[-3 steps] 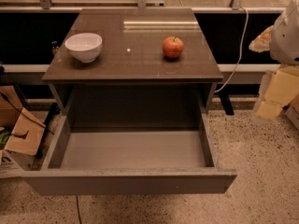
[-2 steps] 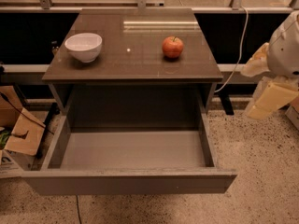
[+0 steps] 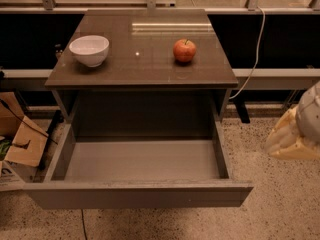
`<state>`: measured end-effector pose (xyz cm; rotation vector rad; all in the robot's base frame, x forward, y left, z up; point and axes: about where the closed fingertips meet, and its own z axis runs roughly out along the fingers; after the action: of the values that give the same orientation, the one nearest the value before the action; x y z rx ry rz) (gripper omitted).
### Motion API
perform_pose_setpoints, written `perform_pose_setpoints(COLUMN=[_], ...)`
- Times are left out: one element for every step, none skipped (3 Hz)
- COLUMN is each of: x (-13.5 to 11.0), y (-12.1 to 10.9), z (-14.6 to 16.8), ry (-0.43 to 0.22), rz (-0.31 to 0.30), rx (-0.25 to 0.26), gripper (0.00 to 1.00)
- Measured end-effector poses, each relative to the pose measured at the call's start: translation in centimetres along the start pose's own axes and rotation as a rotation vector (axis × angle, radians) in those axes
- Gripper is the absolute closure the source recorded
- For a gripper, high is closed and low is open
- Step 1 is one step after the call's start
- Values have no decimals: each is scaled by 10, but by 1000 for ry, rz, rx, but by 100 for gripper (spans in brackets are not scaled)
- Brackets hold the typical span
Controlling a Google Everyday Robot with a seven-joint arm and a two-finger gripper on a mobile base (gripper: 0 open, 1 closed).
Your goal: Close top drawer
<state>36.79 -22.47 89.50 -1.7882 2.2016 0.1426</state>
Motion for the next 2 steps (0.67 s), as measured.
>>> perform_pose_setpoints(x=[22, 29], y=[34, 71], z=[44, 106], ry=[-66, -130], rz=[66, 116], rx=[-84, -180], gripper=[100, 100])
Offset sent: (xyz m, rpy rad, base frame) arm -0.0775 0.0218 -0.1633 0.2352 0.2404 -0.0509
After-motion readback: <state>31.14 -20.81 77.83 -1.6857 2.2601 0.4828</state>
